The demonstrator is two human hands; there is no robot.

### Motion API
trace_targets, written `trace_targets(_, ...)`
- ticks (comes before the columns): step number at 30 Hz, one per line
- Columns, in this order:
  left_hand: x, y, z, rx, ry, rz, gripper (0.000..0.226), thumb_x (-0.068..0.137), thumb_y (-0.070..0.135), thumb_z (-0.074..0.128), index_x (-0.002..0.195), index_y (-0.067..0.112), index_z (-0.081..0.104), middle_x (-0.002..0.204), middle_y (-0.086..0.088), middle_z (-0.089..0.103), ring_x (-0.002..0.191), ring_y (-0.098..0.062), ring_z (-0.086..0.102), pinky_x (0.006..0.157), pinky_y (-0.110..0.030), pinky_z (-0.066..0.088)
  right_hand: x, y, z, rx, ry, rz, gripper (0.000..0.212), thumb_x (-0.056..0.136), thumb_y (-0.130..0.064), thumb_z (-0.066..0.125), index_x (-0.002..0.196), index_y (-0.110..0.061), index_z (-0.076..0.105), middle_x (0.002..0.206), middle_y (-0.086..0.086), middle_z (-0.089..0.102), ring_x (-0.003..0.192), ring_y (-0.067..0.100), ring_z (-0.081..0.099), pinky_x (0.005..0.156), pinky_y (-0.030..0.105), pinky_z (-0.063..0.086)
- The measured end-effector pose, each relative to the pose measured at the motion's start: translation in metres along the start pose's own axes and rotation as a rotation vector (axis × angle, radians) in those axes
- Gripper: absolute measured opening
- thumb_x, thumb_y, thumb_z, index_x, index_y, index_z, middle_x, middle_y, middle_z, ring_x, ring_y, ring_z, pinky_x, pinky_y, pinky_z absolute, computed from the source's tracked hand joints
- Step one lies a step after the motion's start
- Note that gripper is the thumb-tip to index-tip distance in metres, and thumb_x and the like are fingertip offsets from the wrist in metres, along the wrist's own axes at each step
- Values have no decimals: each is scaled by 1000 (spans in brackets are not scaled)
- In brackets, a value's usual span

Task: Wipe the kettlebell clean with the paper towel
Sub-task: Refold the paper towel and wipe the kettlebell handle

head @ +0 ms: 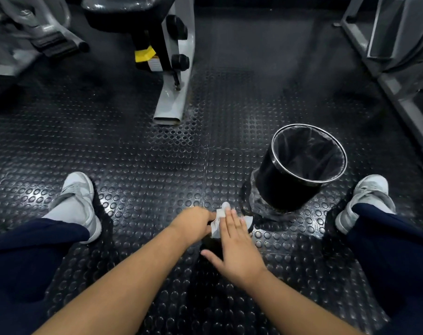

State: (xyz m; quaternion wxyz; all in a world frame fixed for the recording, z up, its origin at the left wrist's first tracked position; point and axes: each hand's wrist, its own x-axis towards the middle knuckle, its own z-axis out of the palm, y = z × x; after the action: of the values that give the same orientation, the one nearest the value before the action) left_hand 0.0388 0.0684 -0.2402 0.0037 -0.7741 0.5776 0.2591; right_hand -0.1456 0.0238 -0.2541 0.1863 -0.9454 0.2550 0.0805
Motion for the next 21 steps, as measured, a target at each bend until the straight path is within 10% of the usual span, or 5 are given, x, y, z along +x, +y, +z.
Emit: trace_targets(21, -2, 4, -6, -39, -48, 7, 31, 97, 28, 60, 125, 40, 68, 98, 2, 76, 90, -23, 69, 84, -38, 57, -17, 34, 4, 70, -3, 121, 109, 94, -85, 26, 160, -16, -26, 167, 4, -35, 154, 17, -30, 131, 40, 0)
